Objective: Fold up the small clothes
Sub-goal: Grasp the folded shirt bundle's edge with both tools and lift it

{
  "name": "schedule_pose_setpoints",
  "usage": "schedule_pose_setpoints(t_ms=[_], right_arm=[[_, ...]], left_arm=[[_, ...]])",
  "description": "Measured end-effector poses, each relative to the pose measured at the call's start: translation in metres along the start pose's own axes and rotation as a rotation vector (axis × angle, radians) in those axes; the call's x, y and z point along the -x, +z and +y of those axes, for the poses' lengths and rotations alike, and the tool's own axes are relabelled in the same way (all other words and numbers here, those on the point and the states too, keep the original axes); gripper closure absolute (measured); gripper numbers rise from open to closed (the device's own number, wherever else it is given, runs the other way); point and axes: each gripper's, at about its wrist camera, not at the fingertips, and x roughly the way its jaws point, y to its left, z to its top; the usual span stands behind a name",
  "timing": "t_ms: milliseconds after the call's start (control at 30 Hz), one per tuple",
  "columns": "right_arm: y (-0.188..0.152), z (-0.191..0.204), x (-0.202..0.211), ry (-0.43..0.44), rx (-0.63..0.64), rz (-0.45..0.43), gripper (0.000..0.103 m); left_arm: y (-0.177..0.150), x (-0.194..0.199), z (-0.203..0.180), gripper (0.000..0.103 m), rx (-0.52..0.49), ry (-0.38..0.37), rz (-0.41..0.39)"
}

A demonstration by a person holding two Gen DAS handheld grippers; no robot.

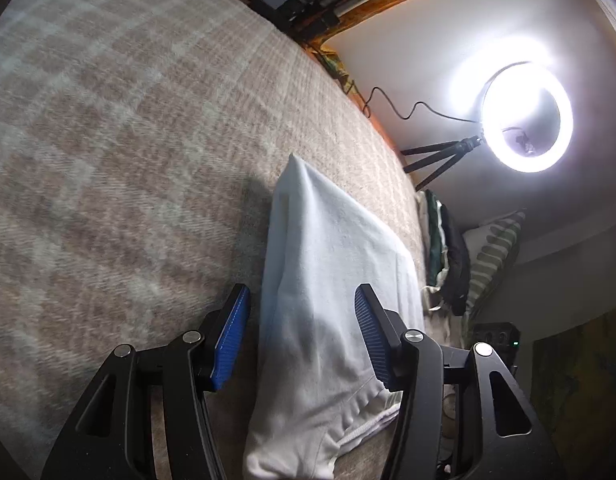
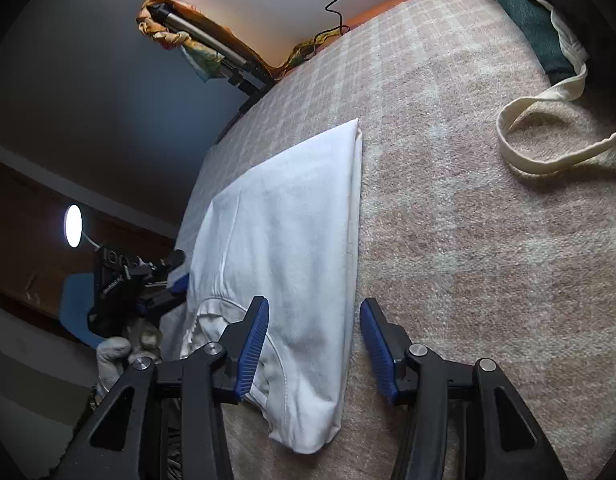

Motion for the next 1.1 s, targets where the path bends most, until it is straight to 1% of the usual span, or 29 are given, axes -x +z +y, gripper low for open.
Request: schedule_pose_setpoints(t_ms=[67,100,167,233,267,333,433,533,600,733,867,933,967,1000,1033,1067,1100], right_arm=[[0.001,-0.002,-0.002,0.018,-0.014,-0.004,0.060],[0.002,-0.002,-0.005,0.030,-0.023,0.003,0.064],[0.003,-0.004,-0.009,0.043,-0.038,0.008,0.068],[0.005,-0.002,-0.011,0.035,-0.037,0.010,0.074],[0.006,0.001,-0.012,0.022,-0.031,0.010,0.077],[0.004,0.006,-0.011,0.007,-0.016,0.007,0.088],[0.001,0.023,-0.008,-0.043,0.049,-0.007,0.092],[-0.001,0.036,-0.006,-0.092,0.101,-0.024,0.093],[-0.002,0.042,-0.005,-0.117,0.121,-0.034,0.094],[-0.004,0.055,-0.004,-0.157,0.167,-0.052,0.094],[0.000,0.056,-0.009,-0.160,0.159,-0.051,0.094],[0.001,0.051,-0.013,-0.144,0.139,-0.035,0.093],[0.002,0.048,-0.015,-0.140,0.128,-0.026,0.091],[0.001,0.047,-0.015,-0.145,0.121,-0.020,0.088],[0.001,0.043,-0.016,-0.151,0.111,-0.014,0.079],[0.001,0.040,-0.016,-0.156,0.102,-0.011,0.072],[0.002,0.036,-0.019,-0.158,0.090,-0.005,0.065]], left_arm=[[0.002,-0.002,-0.001,0.052,-0.003,-0.004,-0.002],[0.002,-0.003,-0.002,0.053,-0.001,-0.008,-0.005],[0.004,-0.008,-0.003,0.057,0.005,-0.017,-0.005],[0.004,-0.011,-0.005,0.072,-0.003,-0.003,-0.003],[0.004,-0.013,-0.007,0.076,-0.018,0.016,-0.002],[0.004,-0.015,-0.010,0.093,-0.036,0.031,-0.008],[0.002,-0.014,-0.018,0.094,-0.080,0.057,-0.022],[0.000,-0.012,-0.028,0.096,-0.127,0.074,-0.040],[-0.002,-0.011,-0.035,0.096,-0.161,0.091,-0.049],[-0.003,-0.009,-0.041,0.098,-0.191,0.103,-0.062],[-0.001,-0.011,-0.035,0.098,-0.172,0.110,-0.062],[0.001,-0.012,-0.028,0.098,-0.142,0.091,-0.047],[0.002,-0.014,-0.025,0.098,-0.126,0.085,-0.035],[0.003,-0.015,-0.020,0.094,-0.096,0.090,-0.027],[0.004,-0.016,-0.018,0.084,-0.079,0.093,-0.021],[0.006,-0.018,-0.014,0.083,-0.055,0.098,-0.005],[0.007,-0.019,-0.011,0.083,-0.038,0.065,-0.007]])
